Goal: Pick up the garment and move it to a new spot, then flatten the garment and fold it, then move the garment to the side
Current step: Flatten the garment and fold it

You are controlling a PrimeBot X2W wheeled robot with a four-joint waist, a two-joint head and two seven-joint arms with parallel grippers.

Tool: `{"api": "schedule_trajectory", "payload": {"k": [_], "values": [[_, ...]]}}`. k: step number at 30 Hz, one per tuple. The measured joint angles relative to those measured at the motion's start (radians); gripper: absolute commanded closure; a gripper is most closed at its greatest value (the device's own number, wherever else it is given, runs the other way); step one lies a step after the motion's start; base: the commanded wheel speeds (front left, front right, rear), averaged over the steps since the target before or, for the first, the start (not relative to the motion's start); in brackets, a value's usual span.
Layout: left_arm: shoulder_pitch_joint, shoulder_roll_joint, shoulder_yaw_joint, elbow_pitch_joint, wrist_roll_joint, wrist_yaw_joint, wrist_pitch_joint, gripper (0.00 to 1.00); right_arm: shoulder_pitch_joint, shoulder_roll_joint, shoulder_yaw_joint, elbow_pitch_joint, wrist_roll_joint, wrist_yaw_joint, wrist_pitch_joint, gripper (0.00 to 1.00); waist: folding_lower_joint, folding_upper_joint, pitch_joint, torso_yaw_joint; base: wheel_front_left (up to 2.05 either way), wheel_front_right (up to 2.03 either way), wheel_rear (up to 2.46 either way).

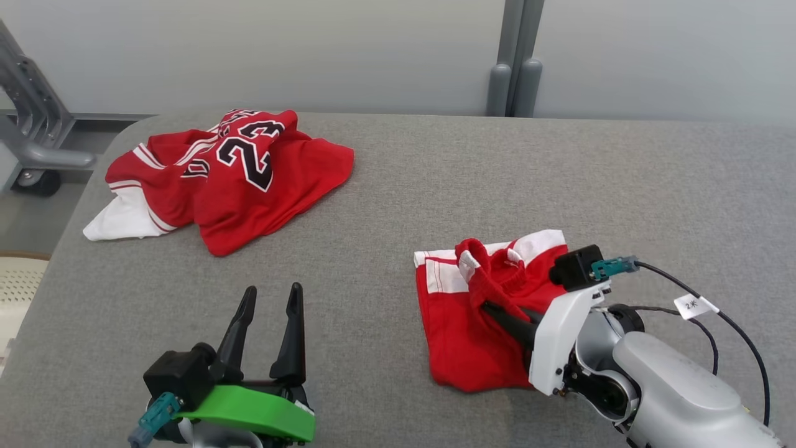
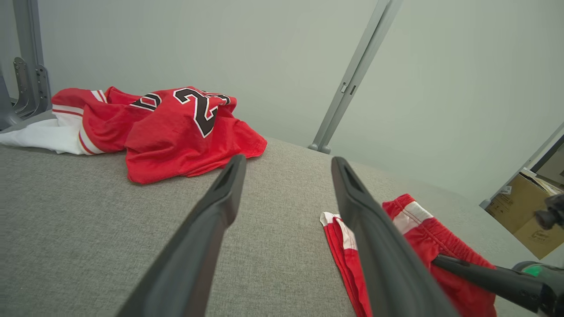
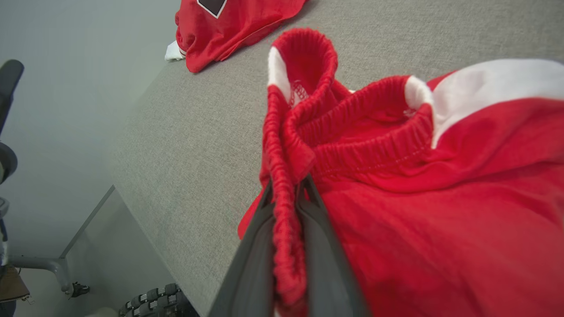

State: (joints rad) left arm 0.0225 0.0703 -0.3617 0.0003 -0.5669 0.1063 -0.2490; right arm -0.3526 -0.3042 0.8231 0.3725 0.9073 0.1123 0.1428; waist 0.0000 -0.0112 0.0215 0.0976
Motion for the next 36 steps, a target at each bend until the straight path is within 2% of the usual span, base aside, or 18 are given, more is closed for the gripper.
{"api": "schedule_trajectory", "payload": {"k": [3,5,6,8,9,10,11,18,23,26,32,36], "values": [[0.004,-0.002,-0.002,0.000,-0.008,0.000,0.000,0.00,-0.018,0.007,0.009,0.034,-0.013,-0.011,0.021,0.99,0.0000,0.0000,-0.005,0.018,0.00,0.00,0.00],[0.011,-0.002,-0.001,-0.001,-0.012,0.000,0.000,0.00,-0.031,0.017,0.014,0.052,-0.020,-0.027,0.030,0.85,0.0000,0.0000,-0.008,0.029,0.00,0.00,0.00],[0.016,-0.002,-0.001,-0.001,-0.012,0.000,0.000,0.00,-0.037,0.022,0.019,0.059,-0.026,-0.030,0.033,0.85,0.0000,0.0000,-0.009,0.034,0.00,0.00,0.00],[0.024,-0.002,0.000,-0.002,-0.013,0.001,0.000,0.00,-0.050,0.030,0.029,0.075,-0.038,-0.034,0.049,0.73,0.0000,0.0001,-0.009,0.042,0.00,0.00,0.00],[0.026,-0.003,0.002,-0.003,-0.015,0.001,0.000,0.00,-0.055,0.036,0.033,0.086,-0.039,-0.036,0.056,0.58,0.0000,0.0000,-0.010,0.045,0.00,0.00,0.00],[0.026,-0.003,0.002,-0.003,-0.016,0.001,0.000,0.00,-0.059,0.042,0.040,0.093,-0.046,-0.036,0.062,0.21,0.0000,0.0000,-0.010,0.046,0.00,0.00,0.00],[0.027,-0.003,0.002,-0.004,-0.017,0.001,0.000,0.00,-0.063,0.048,0.047,0.099,-0.055,-0.037,0.062,0.00,0.0000,0.0000,-0.010,0.047,0.00,0.00,0.00],[0.044,-0.006,0.015,-0.008,-0.019,0.001,0.000,0.00,-0.120,0.072,0.088,0.089,-0.113,-0.031,0.060,0.00,0.0000,0.0000,-0.015,0.040,0.00,0.00,0.00],[0.050,-0.007,0.026,-0.010,-0.019,0.008,0.000,0.00,-0.140,0.074,0.077,0.047,-0.118,-0.025,0.030,0.00,0.0000,0.0000,-0.025,0.019,0.00,0.00,0.00],[0.062,-0.007,0.031,-0.016,-0.019,0.009,0.000,0.00,-0.141,0.046,0.043,0.041,-0.117,-0.026,0.012,0.00,0.0000,0.0000,-0.029,0.003,0.00,0.00,0.00],[0.065,-0.007,0.028,-0.042,-0.015,0.009,0.000,0.00,-0.114,-0.047,-0.059,0.066,-0.057,-0.057,-0.021,0.00,0.0000,0.0000,-0.025,-0.022,0.00,0.00,0.00],[0.065,-0.008,0.028,-0.050,-0.009,0.009,0.000,0.00,-0.063,-0.073,-0.102,0.088,-0.008,-0.063,-0.030,0.00,0.0000,0.0000,-0.011,-0.028,0.00,0.00,0.00]]}}
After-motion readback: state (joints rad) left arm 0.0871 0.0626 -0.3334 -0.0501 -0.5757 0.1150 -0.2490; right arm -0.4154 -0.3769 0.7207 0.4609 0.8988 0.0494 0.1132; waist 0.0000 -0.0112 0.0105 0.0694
